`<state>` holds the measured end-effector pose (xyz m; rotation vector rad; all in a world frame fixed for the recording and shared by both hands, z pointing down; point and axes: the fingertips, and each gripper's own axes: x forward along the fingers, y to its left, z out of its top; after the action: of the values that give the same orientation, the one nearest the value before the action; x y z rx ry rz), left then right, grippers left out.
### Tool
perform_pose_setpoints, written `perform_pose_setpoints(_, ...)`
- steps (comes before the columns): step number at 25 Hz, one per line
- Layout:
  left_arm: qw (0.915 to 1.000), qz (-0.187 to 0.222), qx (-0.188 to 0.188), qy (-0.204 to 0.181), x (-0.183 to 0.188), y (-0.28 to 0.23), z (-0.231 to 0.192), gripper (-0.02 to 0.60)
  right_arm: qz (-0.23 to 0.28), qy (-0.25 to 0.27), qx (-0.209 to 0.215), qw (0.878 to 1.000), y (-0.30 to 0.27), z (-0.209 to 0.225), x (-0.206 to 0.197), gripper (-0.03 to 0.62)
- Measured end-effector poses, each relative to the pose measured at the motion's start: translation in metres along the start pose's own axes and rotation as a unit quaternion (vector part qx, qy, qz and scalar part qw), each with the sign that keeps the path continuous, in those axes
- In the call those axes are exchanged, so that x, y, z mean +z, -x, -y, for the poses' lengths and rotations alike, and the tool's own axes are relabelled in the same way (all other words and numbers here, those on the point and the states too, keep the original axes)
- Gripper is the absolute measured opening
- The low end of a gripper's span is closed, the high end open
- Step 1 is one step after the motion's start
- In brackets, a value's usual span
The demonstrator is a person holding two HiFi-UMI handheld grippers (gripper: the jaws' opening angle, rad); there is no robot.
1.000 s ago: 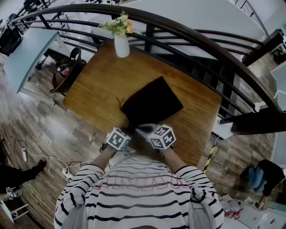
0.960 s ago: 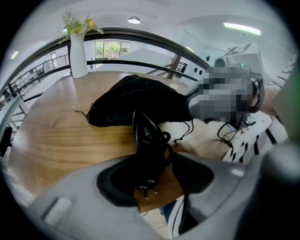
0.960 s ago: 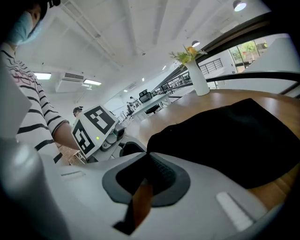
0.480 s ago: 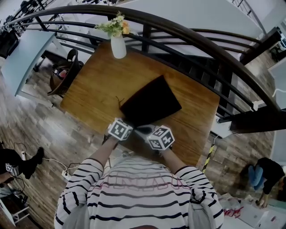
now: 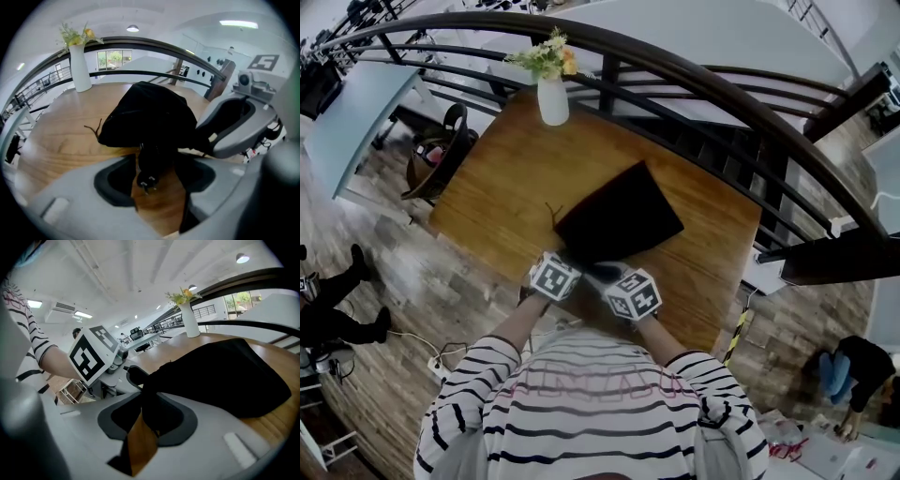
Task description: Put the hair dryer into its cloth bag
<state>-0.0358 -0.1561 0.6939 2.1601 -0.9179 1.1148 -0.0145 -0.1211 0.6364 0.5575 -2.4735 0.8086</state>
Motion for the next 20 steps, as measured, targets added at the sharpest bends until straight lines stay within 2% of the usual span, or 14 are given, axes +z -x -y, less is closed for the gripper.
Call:
perform_pose_setpoints(3, 0.9999, 0.008, 0.009, 0.003, -0.003, 0.010, 0.000, 0.274, 0.003, 0.005, -0.025, 1.000, 0.003, 0.003, 0.003, 0.139)
perform_pose_setpoints(8, 0.9980, 0.040, 0.035, 0.033, -0.018, 0.036, -0.002, 0.285, 0.011, 0.030, -0.070, 0.997, 0.013, -0.003, -0.001, 0.172)
perform_pose_setpoints(11, 0.9942, 0.072, 0.056, 0.056, -0.027, 0.056, -0.010, 0.285, 0.026, 0.040, -0.093, 0.995, 0.019, -0.011, 0.003, 0.167)
perform_pose_setpoints(15, 0.9890, 0.110, 0.066, 0.074, -0.033, 0.091, -0.018, 0.285, 0.059, 0.035, -0.117, 0.991, 0.025, -0.024, 0.018, 0.152)
perform_pose_setpoints(20, 0.9820, 0.154, 0.082, 0.073, -0.045, 0.136, -0.024, 0.259, 0.101, 0.025, -0.138, 0.985, 0.034, -0.048, 0.030, 0.068)
